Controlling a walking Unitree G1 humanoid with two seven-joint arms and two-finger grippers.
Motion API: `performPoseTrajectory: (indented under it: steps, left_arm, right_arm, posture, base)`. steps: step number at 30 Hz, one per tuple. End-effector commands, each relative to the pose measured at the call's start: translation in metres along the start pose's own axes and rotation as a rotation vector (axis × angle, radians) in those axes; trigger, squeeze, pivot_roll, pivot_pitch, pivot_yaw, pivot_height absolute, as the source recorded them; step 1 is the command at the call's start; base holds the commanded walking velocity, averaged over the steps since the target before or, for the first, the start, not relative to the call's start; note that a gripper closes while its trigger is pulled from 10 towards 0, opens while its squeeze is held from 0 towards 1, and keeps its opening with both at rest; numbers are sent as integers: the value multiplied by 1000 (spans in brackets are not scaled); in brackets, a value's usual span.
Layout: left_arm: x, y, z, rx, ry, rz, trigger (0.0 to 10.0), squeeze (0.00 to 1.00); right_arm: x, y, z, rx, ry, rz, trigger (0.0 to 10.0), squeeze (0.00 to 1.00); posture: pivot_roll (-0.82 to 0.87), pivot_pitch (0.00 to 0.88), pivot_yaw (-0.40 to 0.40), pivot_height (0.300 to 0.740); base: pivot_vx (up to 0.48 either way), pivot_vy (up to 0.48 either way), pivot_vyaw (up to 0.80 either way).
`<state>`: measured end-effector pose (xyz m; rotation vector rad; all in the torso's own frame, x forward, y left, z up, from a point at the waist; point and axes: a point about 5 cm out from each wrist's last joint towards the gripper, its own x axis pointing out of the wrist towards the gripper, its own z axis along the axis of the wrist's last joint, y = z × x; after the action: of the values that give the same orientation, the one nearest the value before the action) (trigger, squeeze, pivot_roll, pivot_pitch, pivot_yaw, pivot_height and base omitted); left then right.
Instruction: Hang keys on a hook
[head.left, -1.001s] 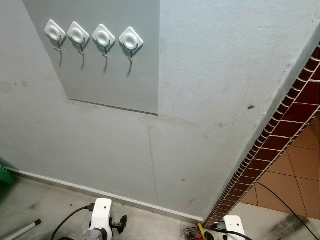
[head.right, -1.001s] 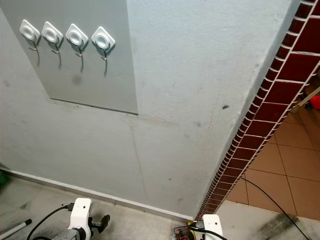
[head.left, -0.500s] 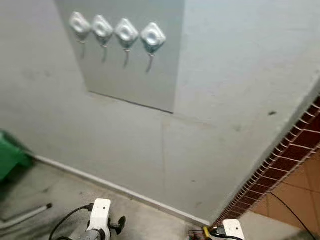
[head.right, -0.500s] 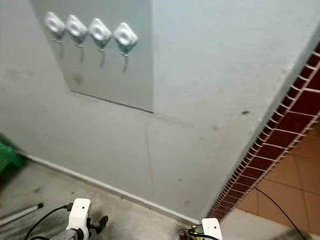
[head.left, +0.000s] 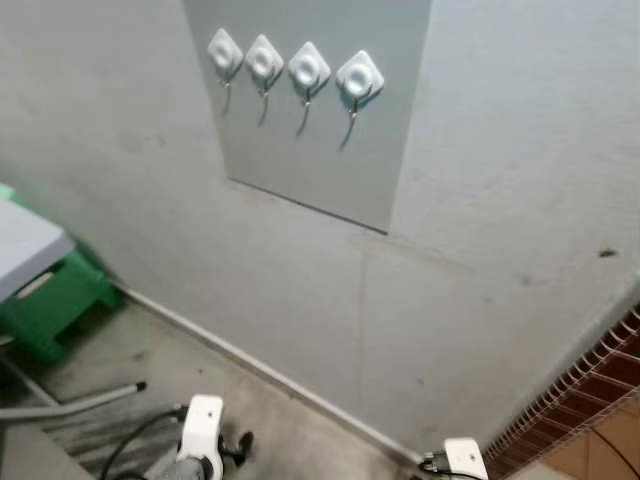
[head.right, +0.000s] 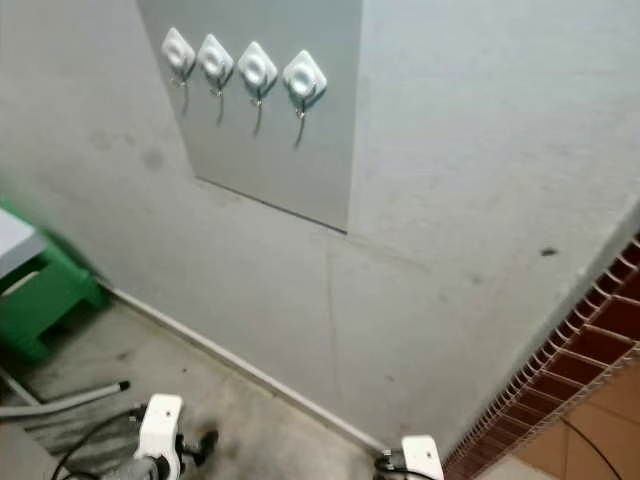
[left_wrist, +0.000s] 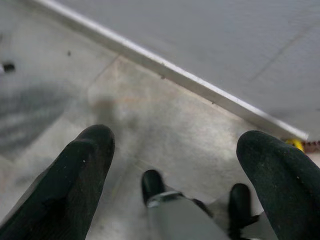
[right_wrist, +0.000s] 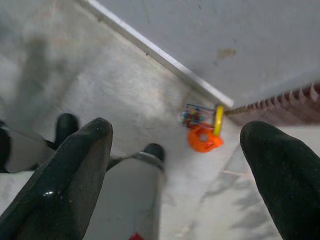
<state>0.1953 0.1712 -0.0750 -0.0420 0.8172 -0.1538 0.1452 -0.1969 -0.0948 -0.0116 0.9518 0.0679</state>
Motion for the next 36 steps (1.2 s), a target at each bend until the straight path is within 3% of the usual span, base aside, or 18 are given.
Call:
performPoseTrajectory:
  steps: [1, 17, 36]
  left_arm:
    - [-3, 9, -5, 1, 22, 35, 10000, 0]
    - [-3, 7, -6, 47, 29, 46, 10000, 0]
    - [0, 0, -4, 41, 28, 29, 10000, 0]
  right_arm:
    - [3, 8, 6, 4, -12, 18, 10000, 0]
    - [3, 6, 6, 9, -13, 16, 10000, 0]
    - [3, 3, 9, 2, -22, 17, 10000, 0]
  posture:
    - [-39, 0, 11, 740]
    - [-45, 0, 8, 740]
    - [-51, 0, 2, 740]
  base:
    - [0, 0, 800]
    - [0, 0, 800]
    - [0, 0, 800]
